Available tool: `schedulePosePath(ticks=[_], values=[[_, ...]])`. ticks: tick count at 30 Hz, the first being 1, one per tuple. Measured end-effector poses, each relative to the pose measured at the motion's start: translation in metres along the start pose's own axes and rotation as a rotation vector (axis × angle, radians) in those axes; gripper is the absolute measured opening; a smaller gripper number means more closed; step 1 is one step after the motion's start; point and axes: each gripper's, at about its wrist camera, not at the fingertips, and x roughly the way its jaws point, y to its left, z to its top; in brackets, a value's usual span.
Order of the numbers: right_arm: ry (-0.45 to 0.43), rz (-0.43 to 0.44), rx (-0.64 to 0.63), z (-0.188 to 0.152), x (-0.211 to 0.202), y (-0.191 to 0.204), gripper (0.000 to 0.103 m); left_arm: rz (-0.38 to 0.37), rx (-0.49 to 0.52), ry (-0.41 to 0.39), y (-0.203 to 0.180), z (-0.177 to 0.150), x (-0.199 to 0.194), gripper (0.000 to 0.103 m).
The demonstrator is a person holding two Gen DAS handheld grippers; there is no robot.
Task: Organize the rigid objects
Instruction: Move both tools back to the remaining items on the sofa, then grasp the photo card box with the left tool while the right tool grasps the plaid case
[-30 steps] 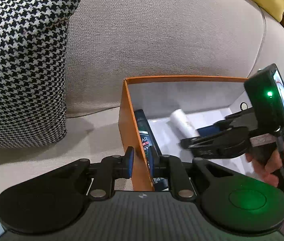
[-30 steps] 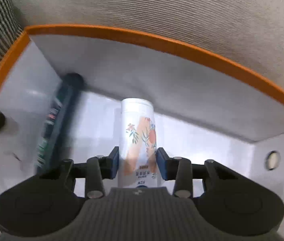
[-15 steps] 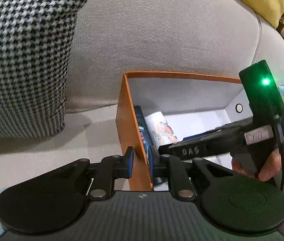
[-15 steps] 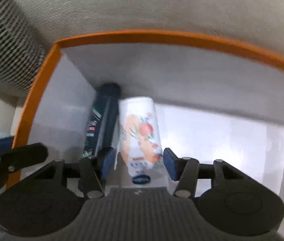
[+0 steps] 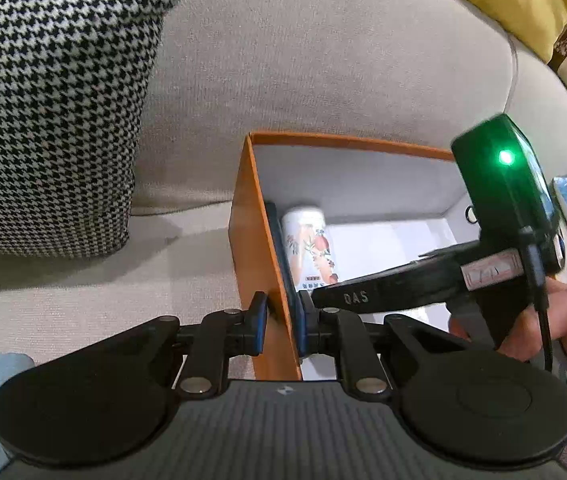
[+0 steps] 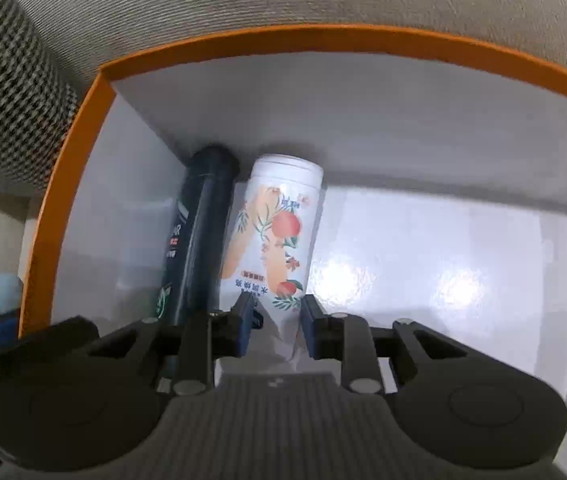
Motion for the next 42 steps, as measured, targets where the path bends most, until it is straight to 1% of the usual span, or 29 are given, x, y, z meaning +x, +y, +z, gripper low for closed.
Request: schedulePosePath(ticks=[2, 6, 7, 9, 10, 13, 15, 17, 21, 24, 25, 26, 27, 28, 29, 30, 31, 32, 33, 34, 35, 38, 40, 42], values=[[-0.028, -0.018, -0.014, -0.002, -0.013, 0.0, 0.028, -0.009, 0.003, -0.014, 0.003, 0.0, -0.006, 0.017], [-0.092, -0.006, -0.05, -0.016, -0.046, 0.006, 0.028, -0.019, 0.029, -0.052, 0.004, 0.003, -0.027, 0.017], [-0.118, 0.0, -0.065, -0.023, -0.063, 0.01, 0.028, -0.025, 0.034, -0.068, 0.004, 0.003, -0.035, 0.017], [-0.172, 0.018, -0.094, -0.036, -0.085, 0.015, 0.028, -0.036, 0.047, -0.092, 0.004, 0.002, -0.051, 0.017], [-0.194, 0.031, -0.107, -0.039, -0.093, 0.016, 0.028, -0.037, 0.051, -0.098, 0.004, 0.0, -0.059, 0.017], [-0.256, 0.068, -0.133, -0.065, -0.121, 0.024, 0.028, -0.043, 0.06, -0.099, 0.0, -0.009, -0.078, 0.017], [-0.292, 0.092, -0.138, -0.089, -0.129, 0.029, 0.028, -0.052, 0.072, -0.075, -0.007, -0.018, -0.093, 0.017], [-0.318, 0.1, -0.138, -0.112, -0.153, 0.032, 0.028, -0.055, 0.096, -0.035, -0.011, -0.031, -0.099, 0.017], [-0.335, 0.121, -0.129, -0.157, -0.156, 0.037, 0.03, -0.089, 0.1, 0.076, -0.012, -0.067, -0.092, 0.017], [-0.317, 0.115, -0.138, -0.184, -0.153, 0.045, 0.034, -0.118, 0.084, 0.137, -0.008, -0.096, -0.085, 0.017], [-0.307, 0.123, -0.143, -0.192, -0.15, 0.047, 0.035, -0.133, 0.081, 0.145, -0.005, -0.104, -0.081, 0.017], [-0.291, 0.134, -0.141, -0.2, -0.147, 0.049, 0.039, -0.148, 0.07, 0.151, -0.002, -0.11, -0.077, 0.019], [-0.276, 0.145, -0.132, -0.205, -0.143, 0.049, 0.042, -0.157, 0.043, 0.163, 0.003, -0.116, -0.072, 0.02], [-0.255, 0.157, -0.118, -0.212, -0.137, 0.049, 0.043, -0.166, 0.007, 0.181, 0.007, -0.119, -0.065, 0.023], [-0.233, 0.161, -0.106, -0.215, -0.129, 0.049, 0.043, -0.176, -0.027, 0.202, 0.011, -0.123, -0.058, 0.024], [-0.215, 0.157, -0.093, -0.22, -0.124, 0.049, 0.043, -0.177, -0.043, 0.207, 0.013, -0.127, -0.059, 0.024], [-0.204, 0.146, -0.086, -0.224, -0.12, 0.049, 0.044, -0.174, -0.054, 0.202, 0.014, -0.13, -0.06, 0.028], [-0.199, 0.134, -0.087, -0.227, -0.119, 0.048, 0.046, -0.164, -0.066, 0.197, 0.014, -0.133, -0.058, 0.038], [-0.194, 0.126, -0.089, -0.229, -0.115, 0.048, 0.051, -0.153, -0.088, 0.192, 0.016, -0.135, -0.056, 0.042], [-0.187, 0.122, -0.087, -0.231, -0.115, 0.047, 0.052, -0.147, -0.115, 0.186, 0.018, -0.137, -0.054, 0.05], [-0.178, 0.122, -0.081, -0.232, -0.113, 0.046, 0.053, -0.149, -0.136, 0.183, 0.02, -0.14, -0.052, 0.051], [-0.162, 0.129, -0.065, -0.233, -0.109, 0.042, 0.053, -0.169, -0.161, 0.214, 0.025, -0.152, -0.046, 0.051], [-0.155, 0.131, -0.06, -0.231, -0.095, 0.042, 0.053, -0.148, -0.183, 0.21, 0.028, -0.157, -0.042, 0.052], [-0.145, 0.134, -0.059, -0.231, -0.094, 0.041, 0.052, -0.122, -0.222, 0.199, 0.031, -0.16, -0.038, 0.055]])
